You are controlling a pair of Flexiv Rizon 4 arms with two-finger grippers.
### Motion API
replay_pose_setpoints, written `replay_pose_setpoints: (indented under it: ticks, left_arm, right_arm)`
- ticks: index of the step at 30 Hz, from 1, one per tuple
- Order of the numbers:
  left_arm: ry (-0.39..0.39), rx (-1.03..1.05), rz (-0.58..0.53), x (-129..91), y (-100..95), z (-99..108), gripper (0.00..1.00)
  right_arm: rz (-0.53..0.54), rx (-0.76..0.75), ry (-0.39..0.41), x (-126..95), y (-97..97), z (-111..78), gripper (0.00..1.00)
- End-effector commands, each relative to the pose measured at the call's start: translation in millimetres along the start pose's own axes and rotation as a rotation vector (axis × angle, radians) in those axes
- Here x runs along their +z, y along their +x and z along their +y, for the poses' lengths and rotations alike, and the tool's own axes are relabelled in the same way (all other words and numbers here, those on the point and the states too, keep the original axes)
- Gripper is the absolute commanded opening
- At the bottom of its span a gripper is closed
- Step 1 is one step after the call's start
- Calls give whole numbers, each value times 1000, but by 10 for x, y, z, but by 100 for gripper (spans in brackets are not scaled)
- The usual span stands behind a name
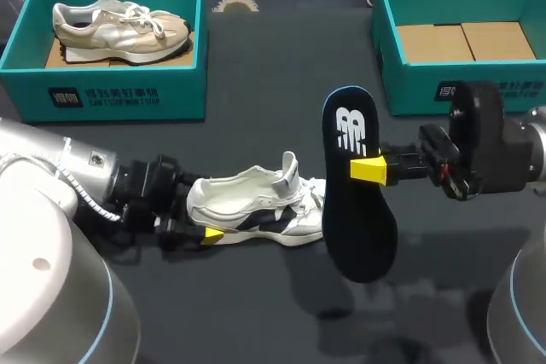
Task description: Take the shoe out of the shoebox, open the shoe tongue, remove and reinsert the insole, then place the shoe into the shoebox
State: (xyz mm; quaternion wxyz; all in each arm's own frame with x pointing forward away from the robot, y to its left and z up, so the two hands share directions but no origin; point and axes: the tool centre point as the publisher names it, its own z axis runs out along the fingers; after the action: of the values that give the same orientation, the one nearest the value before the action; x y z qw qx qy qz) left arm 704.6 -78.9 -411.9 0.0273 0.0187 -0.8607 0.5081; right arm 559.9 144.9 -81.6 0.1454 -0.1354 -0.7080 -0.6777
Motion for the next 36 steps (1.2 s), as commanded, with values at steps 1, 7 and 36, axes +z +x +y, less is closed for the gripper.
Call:
replay_pose_setpoints:
  ticks: [1, 7, 36]
  left_arm:
    - [-57, -7, -6, -28, 31, -51, 100]
    - [-159, -11, 20, -92, 47, -67, 100]
    - [-554, 0, 70, -307, 59, -91, 100]
  right_arm:
    - [-7, 2, 1, 5, 34, -9, 0]
    - [-7, 2, 1, 5, 34, -9, 0]
    - [-7, 2, 1, 5, 34, -9, 0]
